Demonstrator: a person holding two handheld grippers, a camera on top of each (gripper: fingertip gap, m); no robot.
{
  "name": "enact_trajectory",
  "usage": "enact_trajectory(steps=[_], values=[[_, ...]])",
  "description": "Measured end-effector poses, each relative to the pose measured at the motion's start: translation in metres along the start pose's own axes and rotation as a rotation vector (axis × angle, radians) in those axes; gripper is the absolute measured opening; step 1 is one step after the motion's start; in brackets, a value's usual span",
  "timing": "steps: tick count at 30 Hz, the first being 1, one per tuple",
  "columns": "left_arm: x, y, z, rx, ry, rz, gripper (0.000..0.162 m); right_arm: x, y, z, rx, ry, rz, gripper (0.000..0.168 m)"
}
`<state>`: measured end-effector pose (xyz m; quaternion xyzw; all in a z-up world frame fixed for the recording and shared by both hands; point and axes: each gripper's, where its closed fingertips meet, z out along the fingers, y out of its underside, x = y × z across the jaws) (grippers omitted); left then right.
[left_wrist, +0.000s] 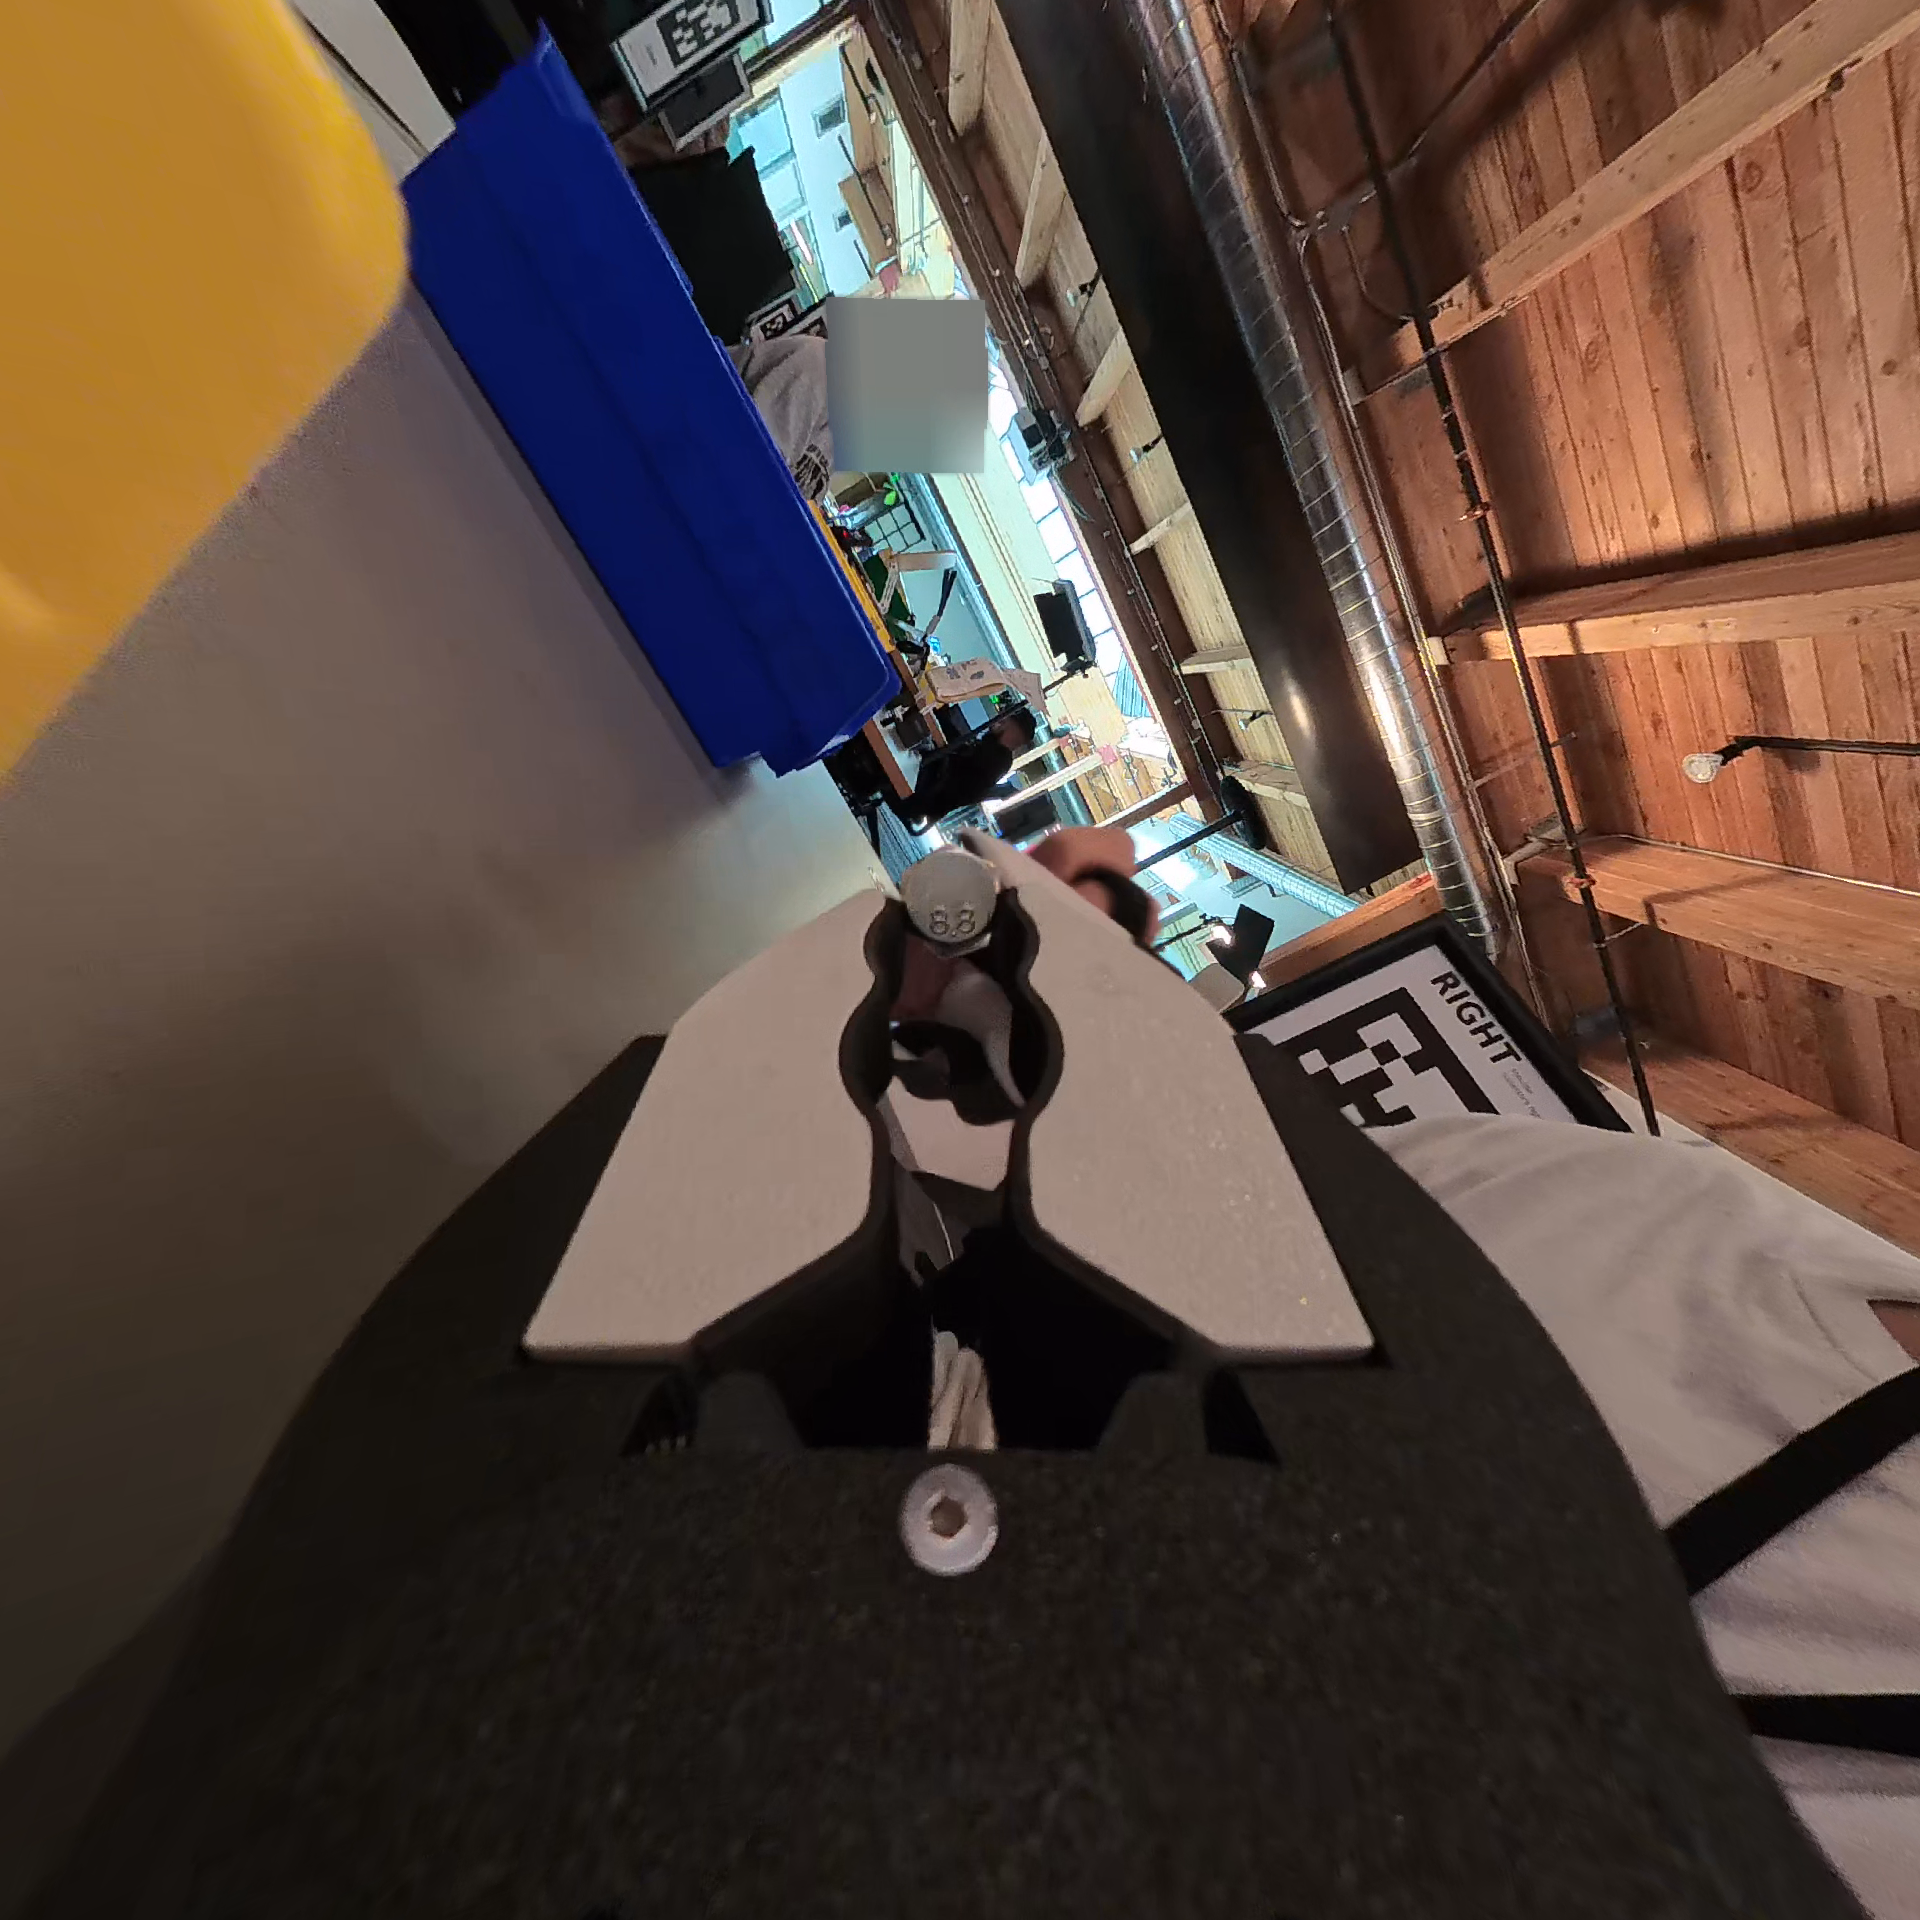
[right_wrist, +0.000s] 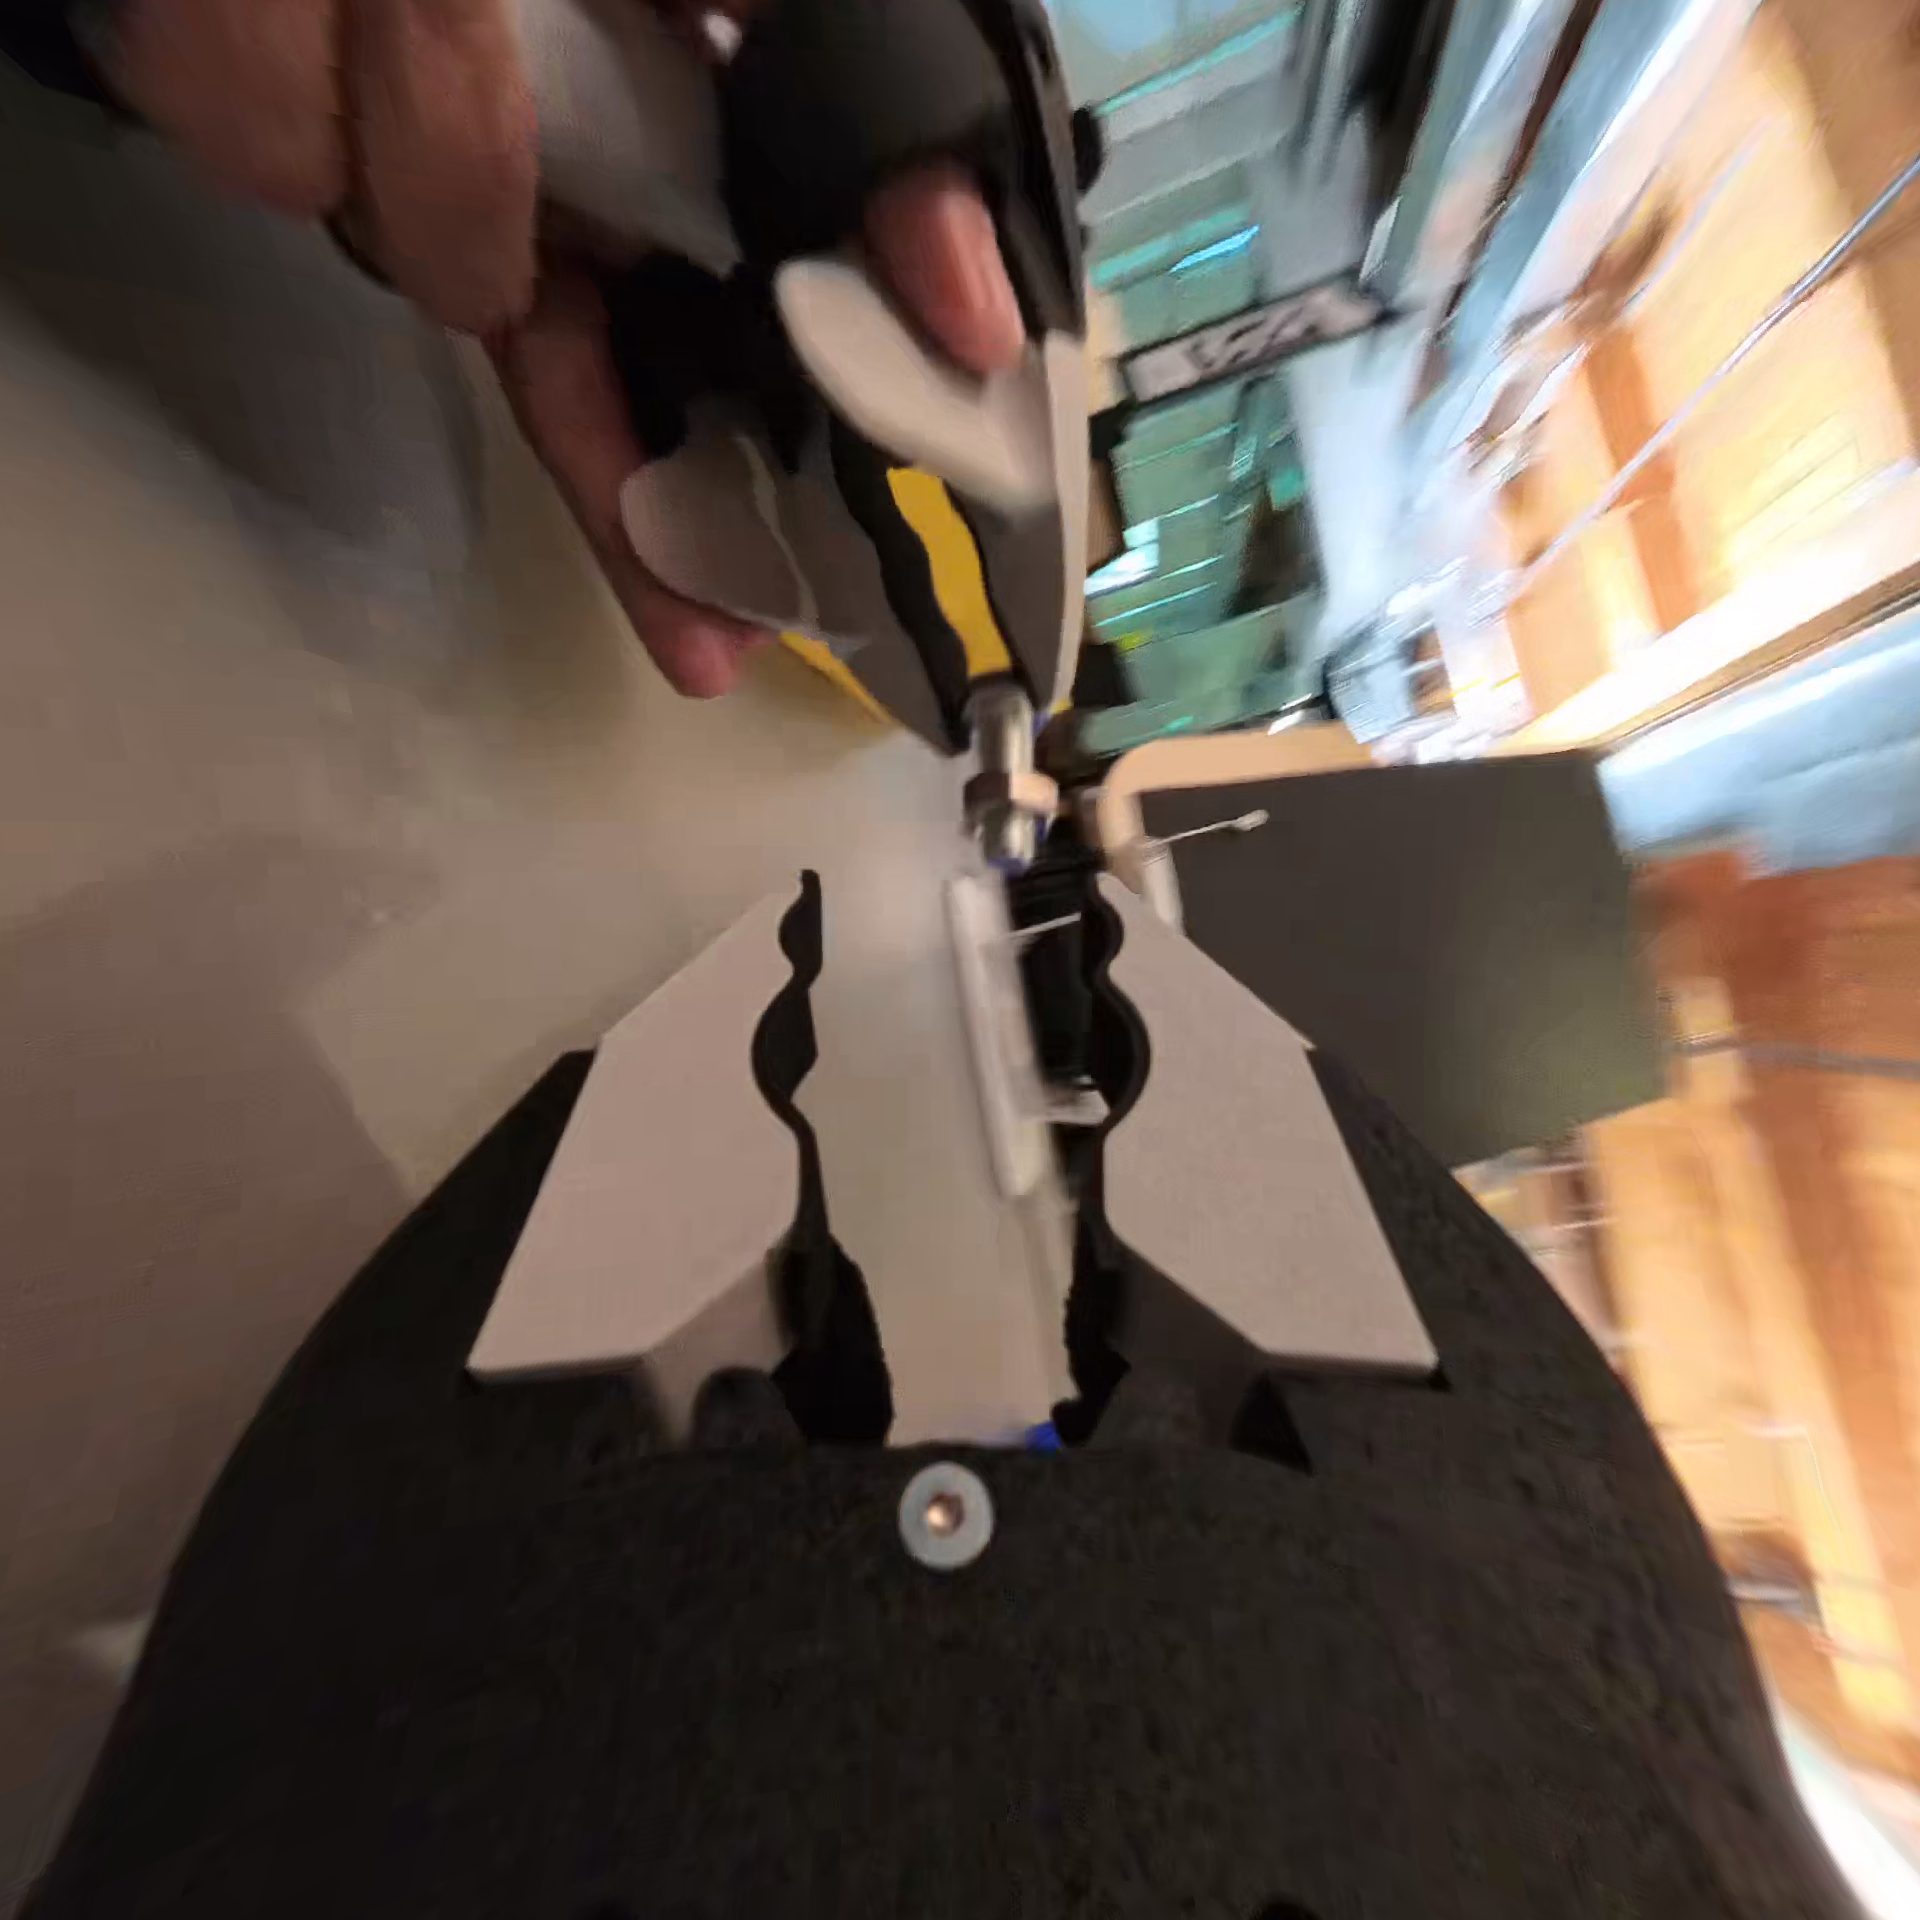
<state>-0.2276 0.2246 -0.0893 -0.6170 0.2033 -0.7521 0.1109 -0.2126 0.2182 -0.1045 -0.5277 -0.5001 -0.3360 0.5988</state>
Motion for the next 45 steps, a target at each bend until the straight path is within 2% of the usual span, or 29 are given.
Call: enact_trajectory(steps=[2,5,7,9,10,13,15,22,24,26,28,30,33,37,39,41,43,45], values=[[0.001,0.002,0.002,-0.008,0.006,-0.008,0.017,0.006,-0.010,-0.003,0.030,0.072,-0.090,0.044],[0.004,0.008,0.005,-0.021,0.030,-0.032,0.017,0.007,-0.010,-0.003,0.026,0.078,-0.123,0.039],[0.005,0.011,0.007,-0.026,0.038,-0.046,0.017,0.012,-0.011,-0.004,0.037,0.128,-0.157,0.018],[0.004,0.012,0.008,-0.034,0.031,-0.044,0.017,0.011,-0.009,-0.004,0.041,0.098,-0.114,0.018],[0.002,0.013,0.007,-0.040,0.020,-0.035,0.017,0.009,-0.008,-0.003,0.040,0.051,-0.022,0.018],[0.003,0.013,0.007,-0.049,0.018,-0.014,0.018,0.007,-0.009,-0.003,0.069,-0.133,0.376,0.018],[0.006,0.011,0.007,-0.044,0.028,-0.001,0.017,0.007,-0.011,-0.004,0.104,-0.286,0.711,0.018],[0.011,0.005,0.006,-0.036,0.046,0.058,0.017,0.011,-0.022,-0.003,0.215,-0.976,2.100,0.017],[0.009,0.006,0.007,-0.041,0.019,0.080,0.017,0.011,-0.019,-0.003,0.248,-1.116,2.343,0.017],[0.011,0.005,0.007,-0.028,0.041,0.063,0.017,0.014,-0.021,-0.005,0.282,-1.136,2.418,0.017],[0.014,-0.001,0.004,0.015,0.056,0.049,0.017,0.020,-0.025,-0.007,0.329,-1.079,2.340,0.037],[0.014,-0.005,0.001,0.032,0.059,0.043,0.017,0.015,-0.026,-0.009,0.288,-1.007,2.131,0.050],[0.010,-0.007,-0.001,0.040,0.042,0.037,0.016,0.004,-0.019,-0.006,0.181,-0.804,1.696,0.052],[0.005,-0.001,0.001,0.022,0.018,0.011,0.017,-0.008,0.016,0.003,-0.074,-0.391,0.842,0.052],[0.000,0.000,0.001,0.025,-0.008,-0.008,0.017,0.005,0.018,0.001,-0.089,-0.163,0.416,0.051],[-0.005,0.001,0.001,0.023,-0.020,-0.033,0.017,0.008,0.009,-0.002,-0.071,-0.024,0.061,0.047],[-0.007,0.002,0.001,0.019,-0.026,-0.050,0.017,0.000,0.003,-0.001,-0.064,0.015,-0.105,0.046],[-0.006,0.004,0.002,0.008,-0.016,-0.059,0.017,-0.001,-0.003,0.000,-0.032,0.052,-0.191,0.044]])
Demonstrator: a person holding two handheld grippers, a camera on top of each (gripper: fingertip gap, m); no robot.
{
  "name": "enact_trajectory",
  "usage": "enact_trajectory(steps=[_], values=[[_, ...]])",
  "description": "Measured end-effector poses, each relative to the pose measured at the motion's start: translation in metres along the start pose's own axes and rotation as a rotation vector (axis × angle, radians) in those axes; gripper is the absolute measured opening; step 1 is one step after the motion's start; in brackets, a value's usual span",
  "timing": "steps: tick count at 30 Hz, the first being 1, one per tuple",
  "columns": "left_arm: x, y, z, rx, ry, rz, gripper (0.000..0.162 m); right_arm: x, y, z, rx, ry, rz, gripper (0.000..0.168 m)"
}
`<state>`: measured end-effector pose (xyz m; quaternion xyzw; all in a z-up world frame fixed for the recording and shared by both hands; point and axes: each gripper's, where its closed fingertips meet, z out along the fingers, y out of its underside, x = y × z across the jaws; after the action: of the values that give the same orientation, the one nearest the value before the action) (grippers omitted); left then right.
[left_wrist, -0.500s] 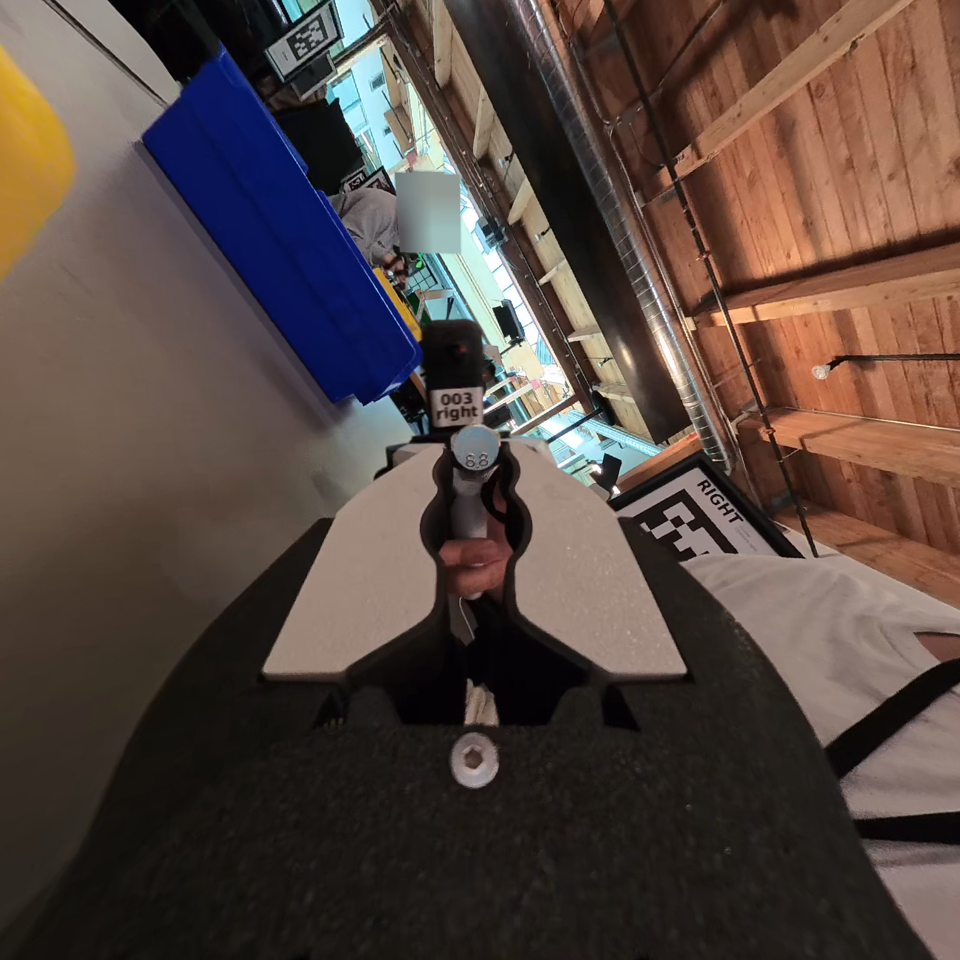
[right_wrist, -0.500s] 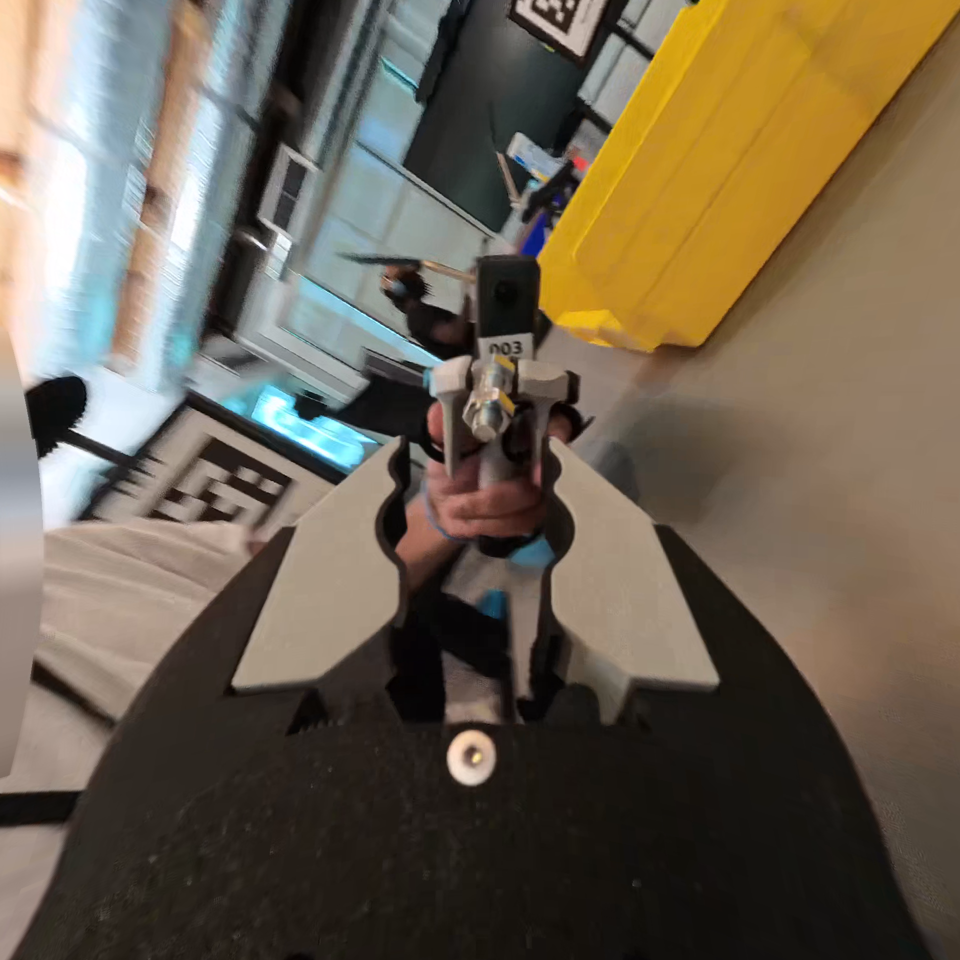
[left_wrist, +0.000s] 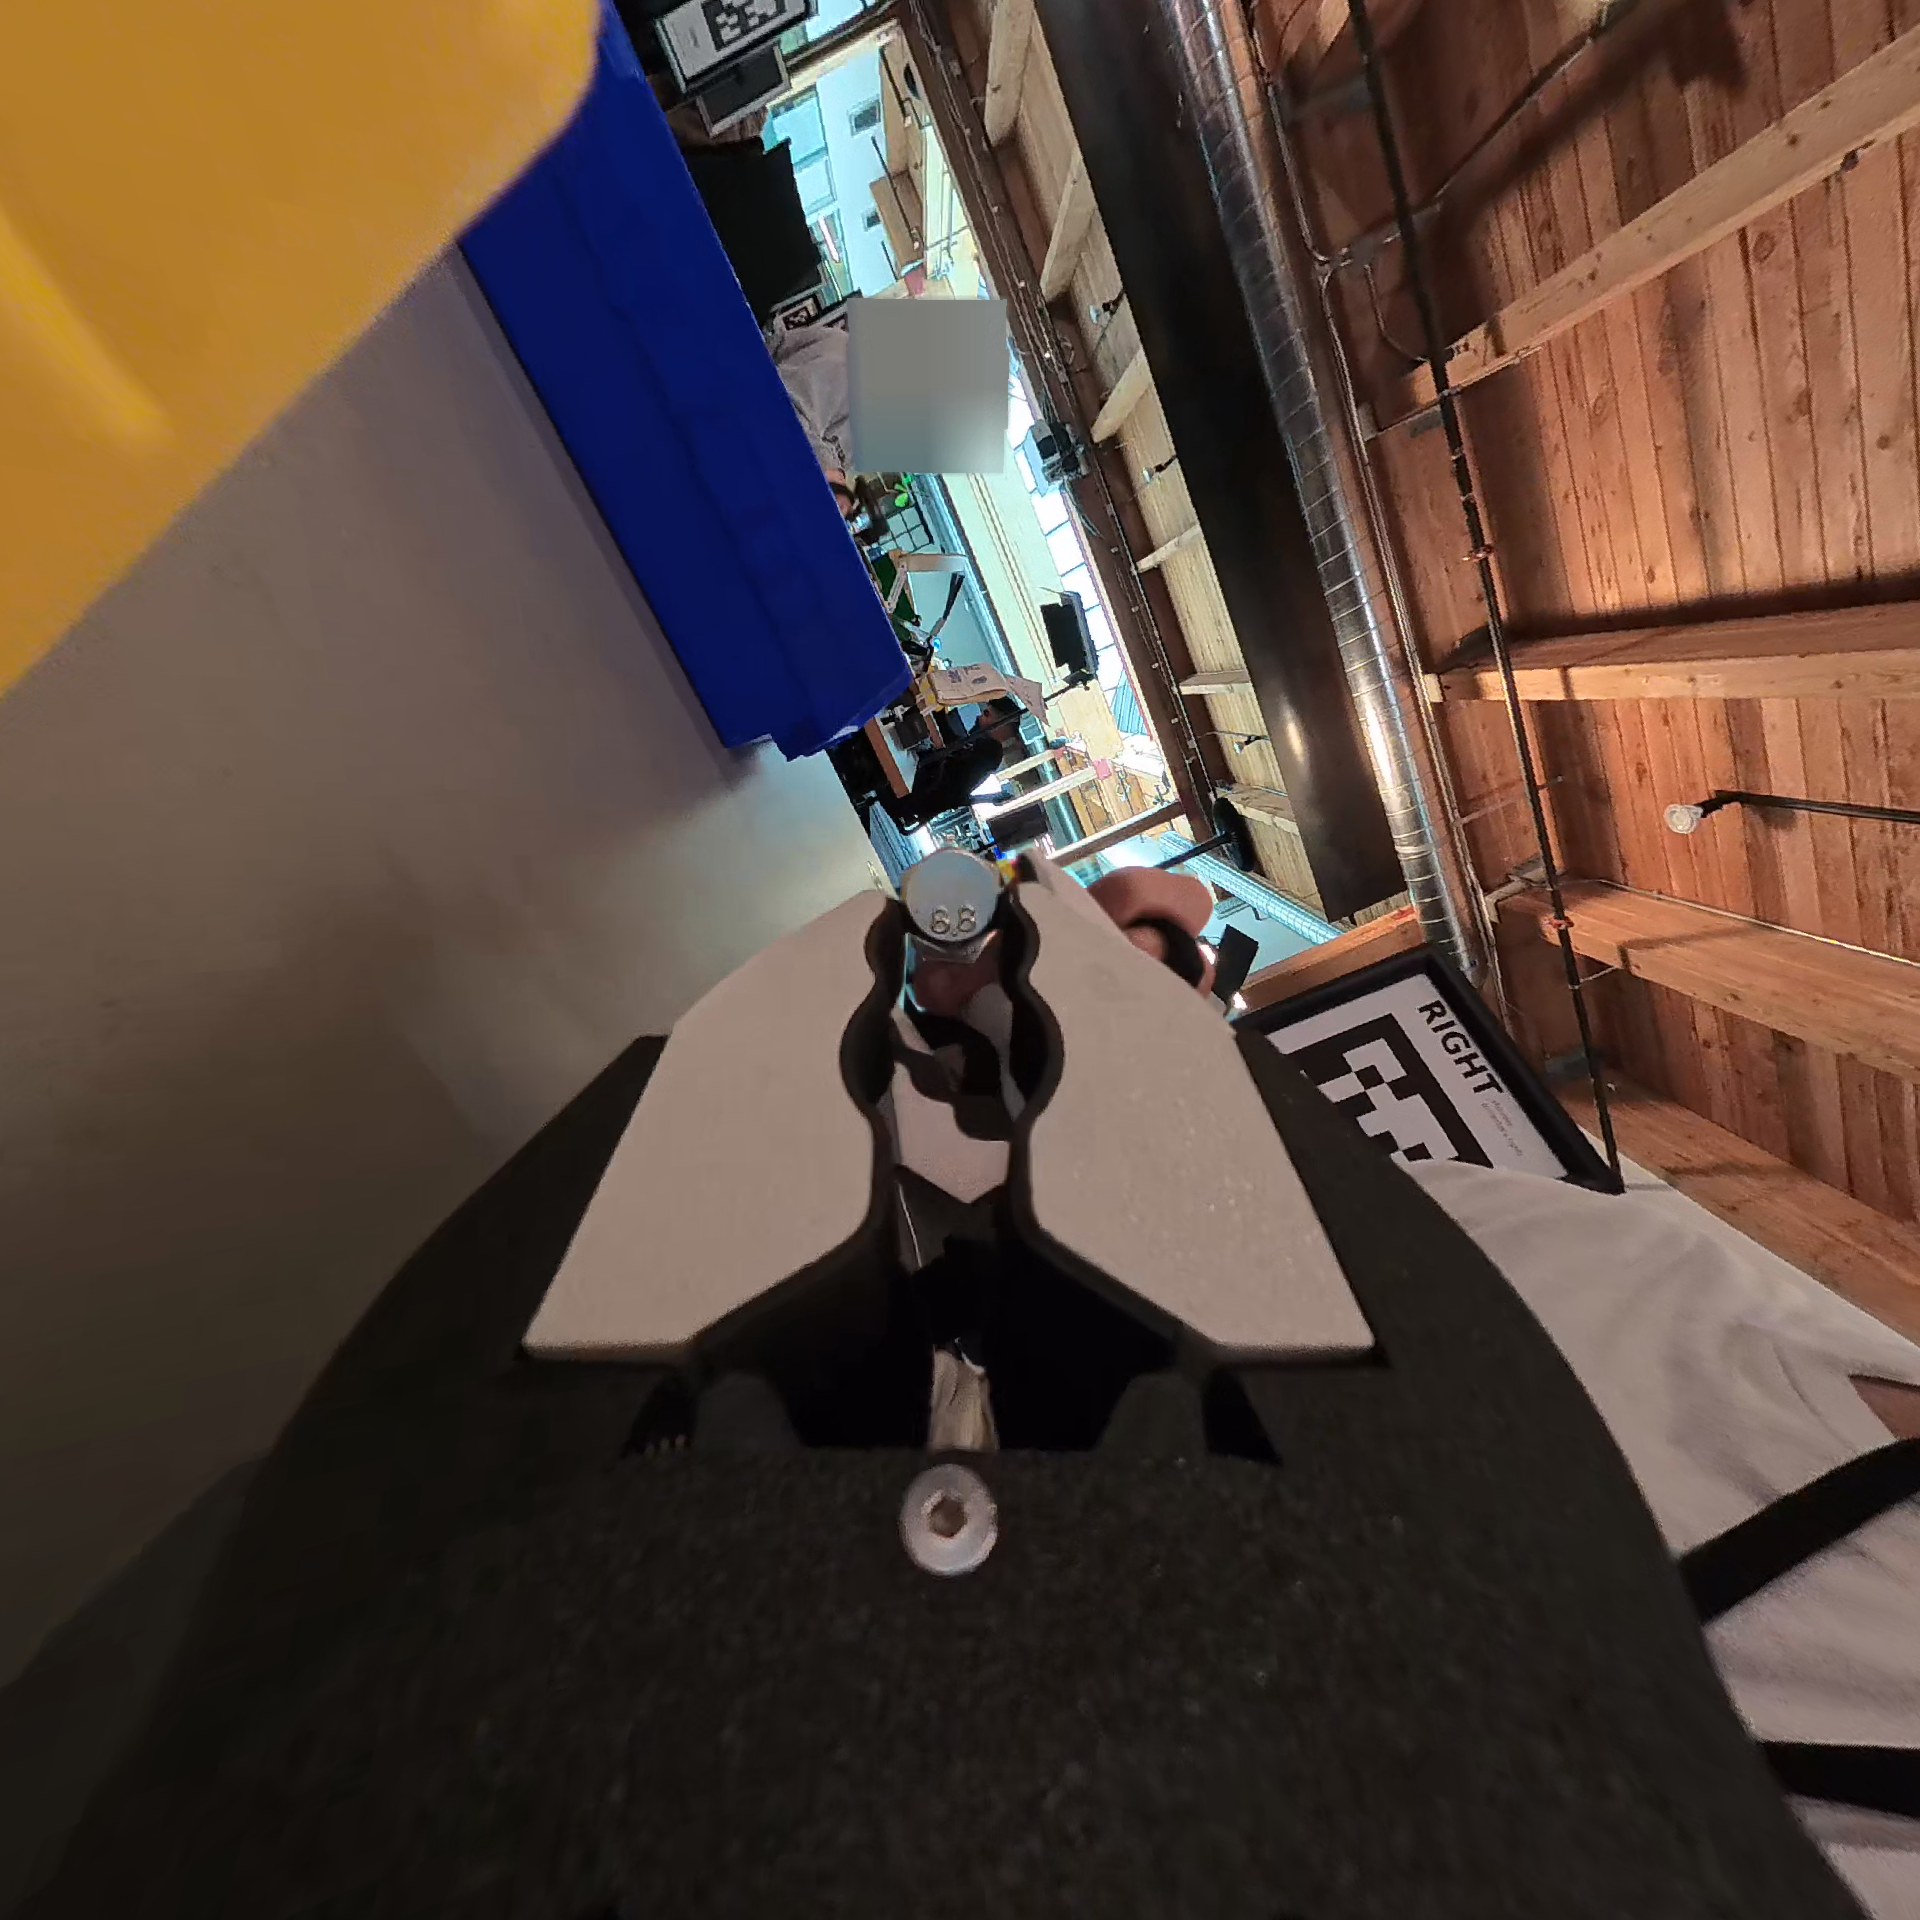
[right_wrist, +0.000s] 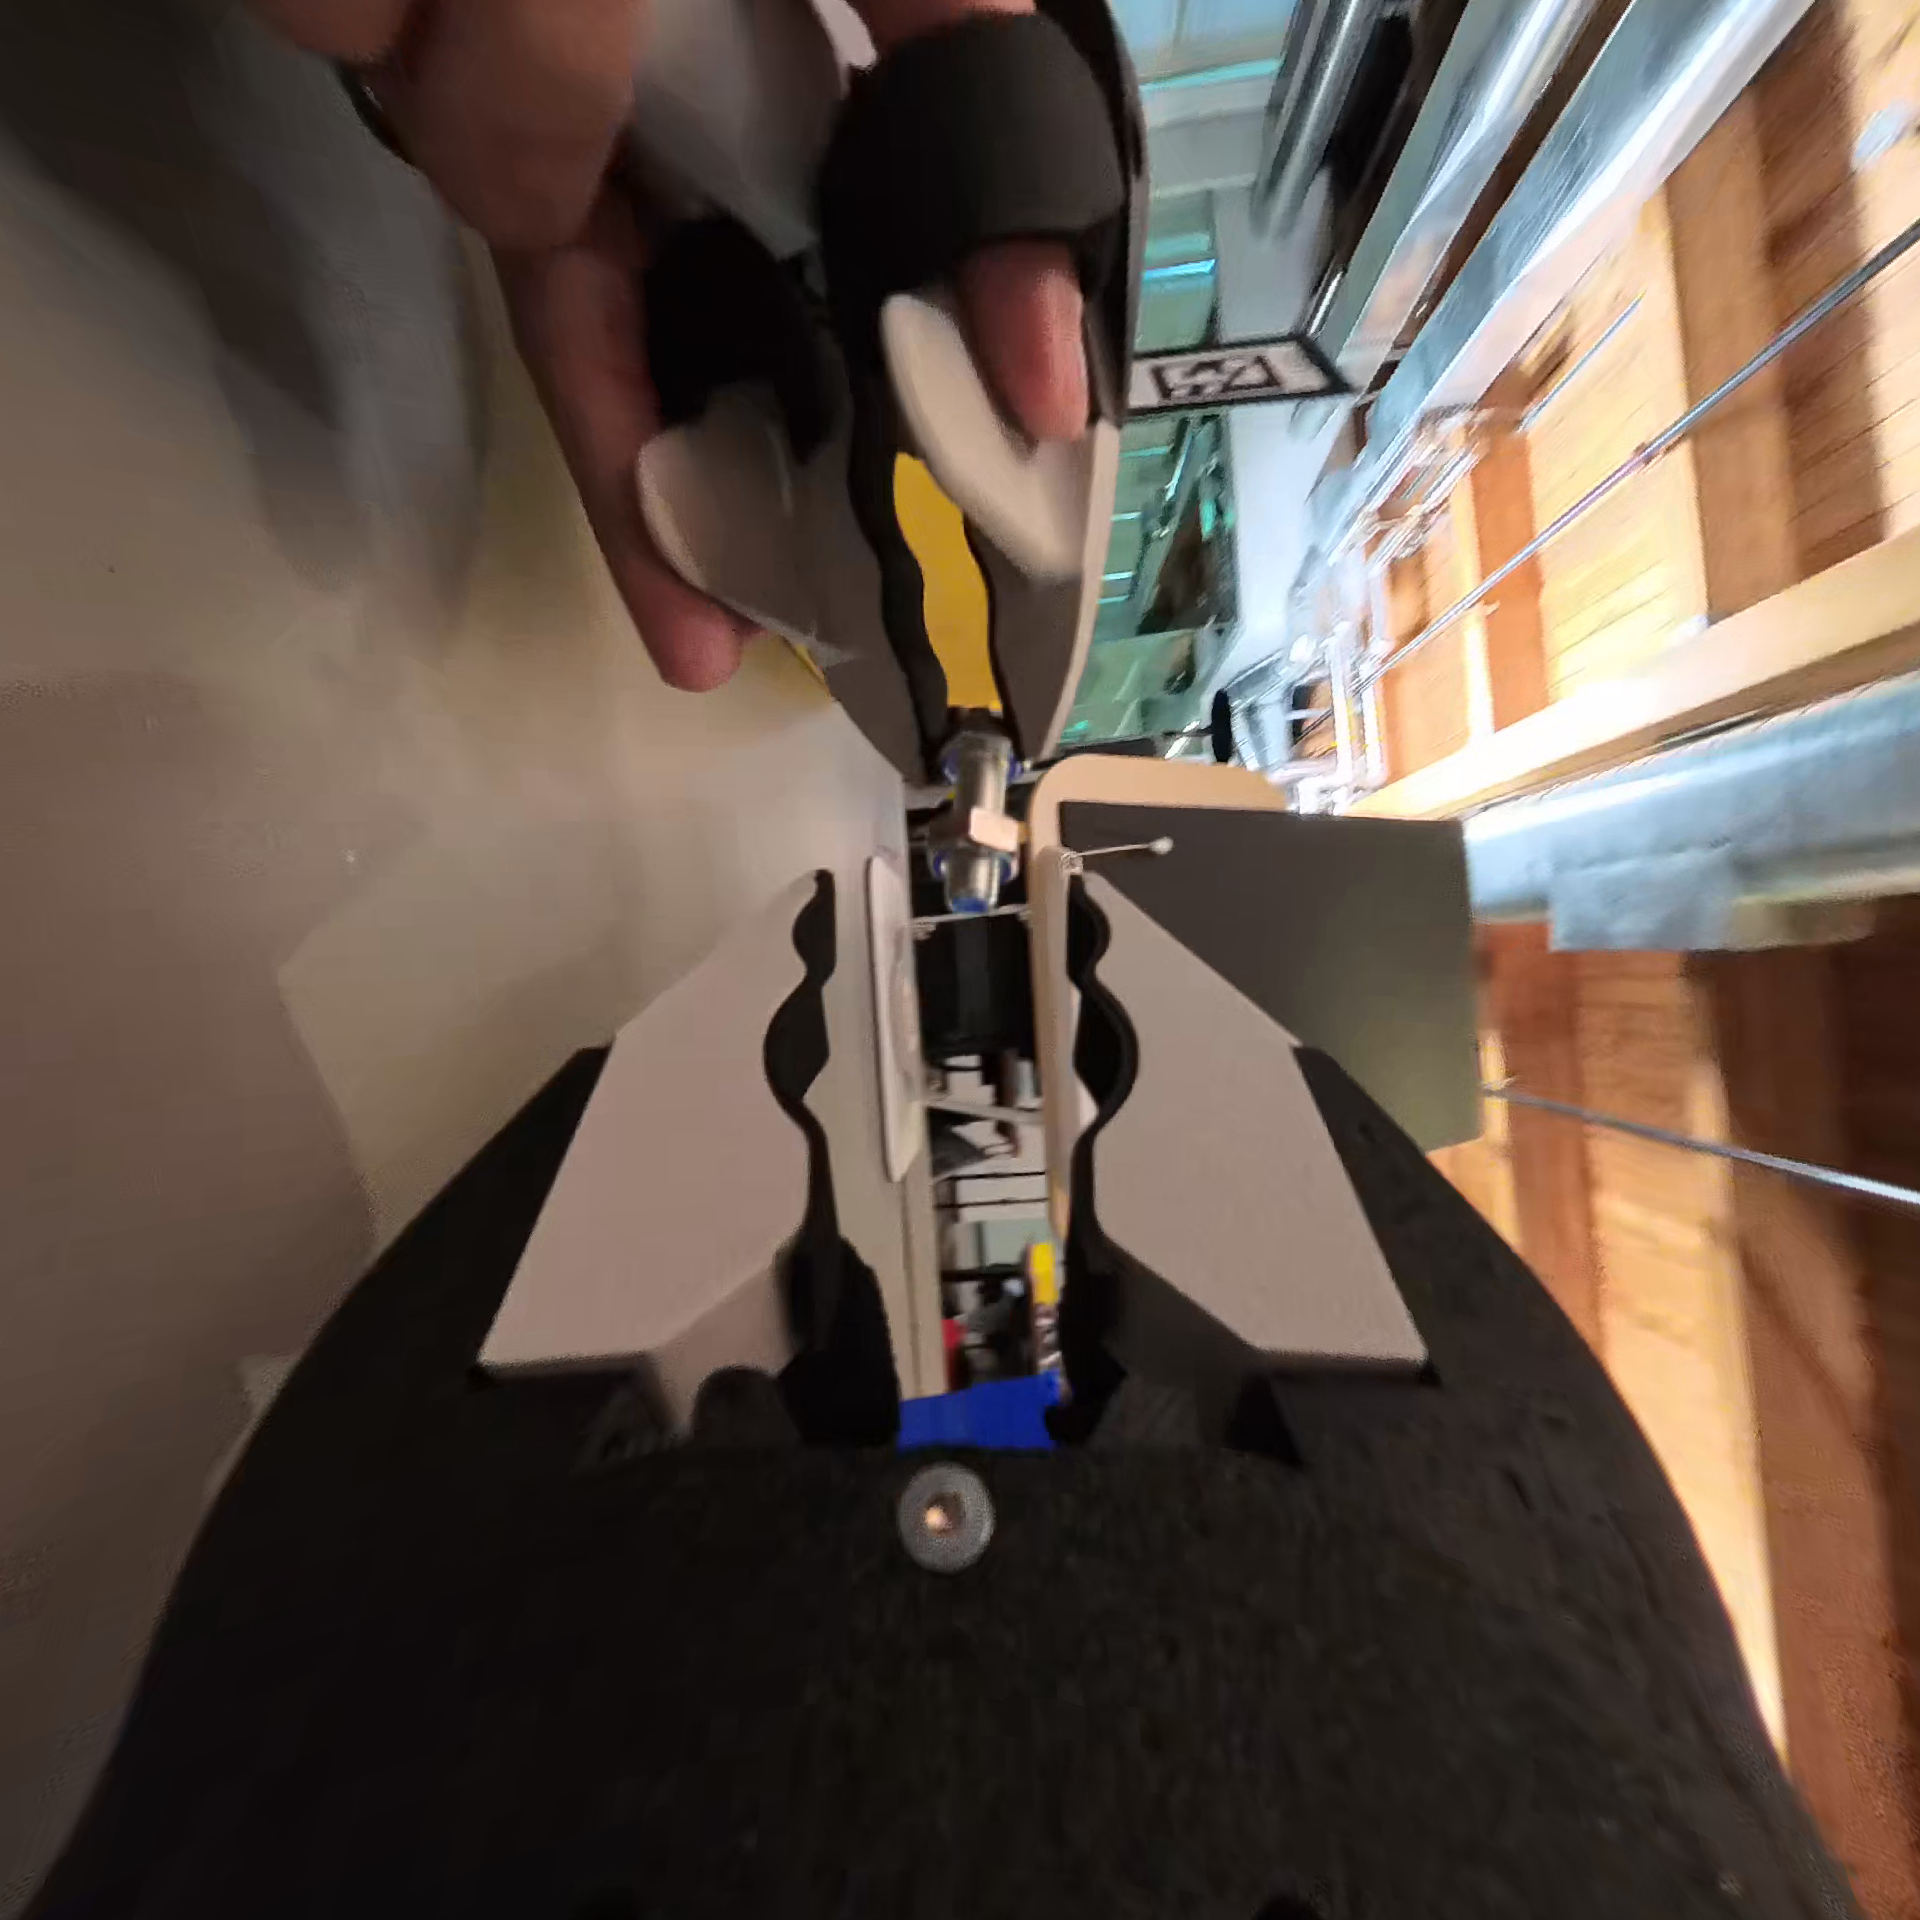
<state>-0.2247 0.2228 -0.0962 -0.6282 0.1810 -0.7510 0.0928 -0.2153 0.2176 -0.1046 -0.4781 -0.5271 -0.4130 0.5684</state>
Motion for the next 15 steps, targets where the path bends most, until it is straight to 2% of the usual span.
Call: enact_trajectory(steps=[4,7,10,15], values=[[0.001,0.003,0.002,-0.013,-0.011,0.020,0.017,0.004,-0.006,0.002,0.020,0.033,-0.043,0.017],[0.004,0.003,0.002,-0.016,0.000,0.032,0.017,0.007,-0.006,0.002,0.031,-0.018,0.106,0.017],[0.006,0.003,0.003,-0.023,0.004,0.056,0.017,0.007,-0.007,0.001,0.068,-0.163,0.446,0.017],[0.013,0.005,0.004,-0.044,0.033,0.094,0.017,0.011,-0.011,-0.004,0.202,-0.544,1.196,0.017]])
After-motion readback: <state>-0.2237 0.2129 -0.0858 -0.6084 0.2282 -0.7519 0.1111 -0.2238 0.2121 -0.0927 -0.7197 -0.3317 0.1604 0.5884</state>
